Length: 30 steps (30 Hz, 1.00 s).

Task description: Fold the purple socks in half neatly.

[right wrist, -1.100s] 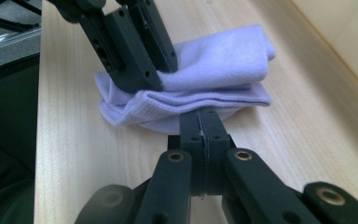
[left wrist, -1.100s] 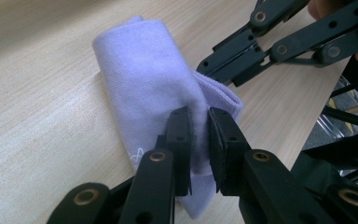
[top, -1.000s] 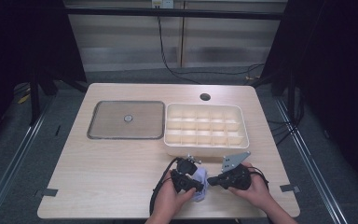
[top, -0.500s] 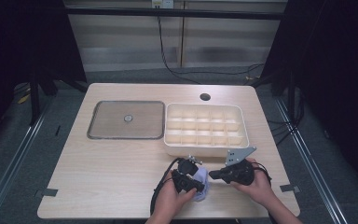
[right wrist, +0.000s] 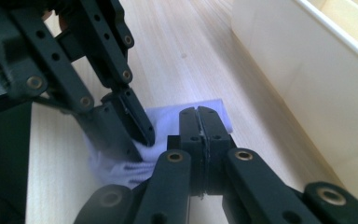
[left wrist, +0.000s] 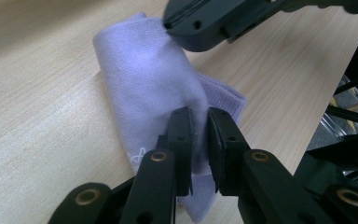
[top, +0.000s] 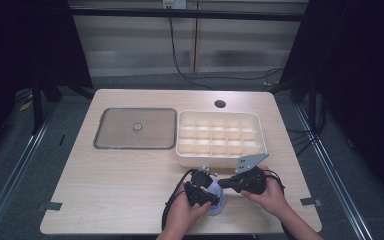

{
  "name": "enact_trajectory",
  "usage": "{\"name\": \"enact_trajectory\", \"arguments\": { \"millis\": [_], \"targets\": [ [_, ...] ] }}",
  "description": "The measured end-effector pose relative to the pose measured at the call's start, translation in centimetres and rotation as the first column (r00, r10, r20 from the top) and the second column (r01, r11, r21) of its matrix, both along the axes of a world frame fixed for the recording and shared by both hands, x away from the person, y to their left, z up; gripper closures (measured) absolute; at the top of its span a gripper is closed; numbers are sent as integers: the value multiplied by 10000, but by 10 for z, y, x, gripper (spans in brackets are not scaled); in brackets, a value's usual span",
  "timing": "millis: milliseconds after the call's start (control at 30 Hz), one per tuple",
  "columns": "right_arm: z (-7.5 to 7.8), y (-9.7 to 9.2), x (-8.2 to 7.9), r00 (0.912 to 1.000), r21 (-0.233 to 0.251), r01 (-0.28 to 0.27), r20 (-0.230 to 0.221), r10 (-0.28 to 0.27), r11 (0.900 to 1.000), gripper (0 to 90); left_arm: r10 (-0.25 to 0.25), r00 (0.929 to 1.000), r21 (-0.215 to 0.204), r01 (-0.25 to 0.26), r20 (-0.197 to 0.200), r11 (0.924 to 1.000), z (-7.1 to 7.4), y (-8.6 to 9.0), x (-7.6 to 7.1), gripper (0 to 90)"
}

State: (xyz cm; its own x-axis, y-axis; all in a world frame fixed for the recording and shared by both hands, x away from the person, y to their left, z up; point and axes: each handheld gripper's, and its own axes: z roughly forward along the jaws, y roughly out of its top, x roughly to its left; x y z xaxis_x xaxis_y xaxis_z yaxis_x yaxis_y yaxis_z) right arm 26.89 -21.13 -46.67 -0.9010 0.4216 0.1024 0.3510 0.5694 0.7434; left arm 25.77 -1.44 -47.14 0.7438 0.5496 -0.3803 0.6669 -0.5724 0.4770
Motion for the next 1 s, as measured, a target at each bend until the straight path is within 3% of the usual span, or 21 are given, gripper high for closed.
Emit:
{"name": "enact_trajectory", "arguments": {
  "millis": [267,600,1000],
  "targets": [
    [-4,7,3,10000,-99,-70,64,70,9999,899,25,10000,-1,-25,91,10000,-1,-2,-1,801],
    [-17,10,6,9997,-381,46,-250,-56,9993,900,37,9998,84,-39,173,10000,0,-4,-2,800],
    [-21,6,9,9988,-232,149,-454,-159,9996,900,57,9998,75,-58,178,10000,1,-4,-4,784]
  ]
}}
